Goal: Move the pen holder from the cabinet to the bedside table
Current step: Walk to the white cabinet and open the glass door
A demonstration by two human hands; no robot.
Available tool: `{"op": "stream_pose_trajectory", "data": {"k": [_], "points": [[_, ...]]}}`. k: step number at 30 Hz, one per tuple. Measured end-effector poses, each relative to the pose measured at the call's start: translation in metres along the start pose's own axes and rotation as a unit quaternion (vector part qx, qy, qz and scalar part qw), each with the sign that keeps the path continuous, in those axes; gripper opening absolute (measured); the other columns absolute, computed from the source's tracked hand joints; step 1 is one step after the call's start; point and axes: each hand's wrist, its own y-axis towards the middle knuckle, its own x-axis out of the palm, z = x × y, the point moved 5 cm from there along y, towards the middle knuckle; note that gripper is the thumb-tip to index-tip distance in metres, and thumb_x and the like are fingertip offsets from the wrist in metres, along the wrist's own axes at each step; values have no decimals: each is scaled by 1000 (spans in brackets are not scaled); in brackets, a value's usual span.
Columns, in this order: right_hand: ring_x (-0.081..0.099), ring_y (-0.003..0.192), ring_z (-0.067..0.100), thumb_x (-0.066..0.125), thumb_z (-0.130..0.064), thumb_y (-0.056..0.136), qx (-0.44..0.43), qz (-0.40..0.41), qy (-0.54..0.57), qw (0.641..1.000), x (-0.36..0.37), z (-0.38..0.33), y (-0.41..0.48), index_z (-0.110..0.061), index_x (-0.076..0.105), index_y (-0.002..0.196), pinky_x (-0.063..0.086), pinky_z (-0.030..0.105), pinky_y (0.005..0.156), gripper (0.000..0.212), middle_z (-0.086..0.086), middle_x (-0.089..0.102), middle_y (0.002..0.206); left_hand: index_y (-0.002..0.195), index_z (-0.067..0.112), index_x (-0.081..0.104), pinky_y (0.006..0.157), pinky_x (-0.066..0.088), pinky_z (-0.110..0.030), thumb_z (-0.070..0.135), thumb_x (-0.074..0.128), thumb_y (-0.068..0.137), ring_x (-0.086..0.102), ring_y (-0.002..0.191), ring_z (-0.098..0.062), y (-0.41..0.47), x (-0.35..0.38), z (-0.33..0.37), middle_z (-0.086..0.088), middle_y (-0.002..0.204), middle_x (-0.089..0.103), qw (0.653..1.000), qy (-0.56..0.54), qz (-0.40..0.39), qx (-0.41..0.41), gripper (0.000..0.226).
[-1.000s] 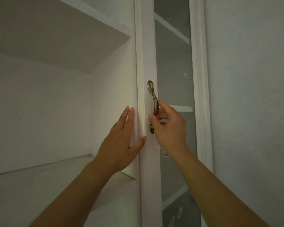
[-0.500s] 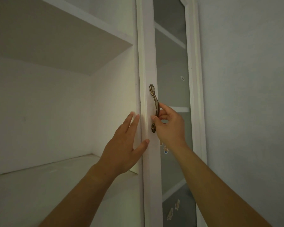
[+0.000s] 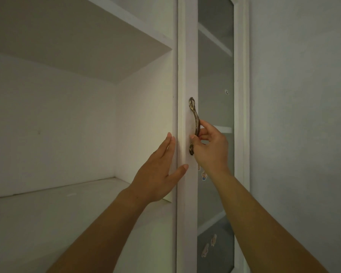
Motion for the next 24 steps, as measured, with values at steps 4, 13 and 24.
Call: {"op": "stream_pose_trajectory", "data": {"k": [4,13,24], "points": [[59,76,4,64,-8,83,6,4,4,1000,0,0,-2,-25,59,121,44,1,63,41,-11,60,78,144,25,-12,110,5,-20,55,29,89,-6,140,-1,-2,2,-1,13,154,-17,1000,2,3,3,75],[58,77,0,64,-12,85,15,0,7,1000,-9,-2,-4,-24,57,123,47,5,67,41,-20,58,80,143,31,-12,104,6,-20,63,21,82,-9,136,3,-5,1,4,20,147,-25,1000,15,6,-8,76],[59,75,0,64,-9,85,16,5,8,1000,-8,-2,-4,-24,58,122,50,7,67,41,-17,59,79,142,40,-6,105,2,-26,71,24,74,-16,138,-2,-4,10,5,24,142,-33,998,-37,-18,-38,81]]}}
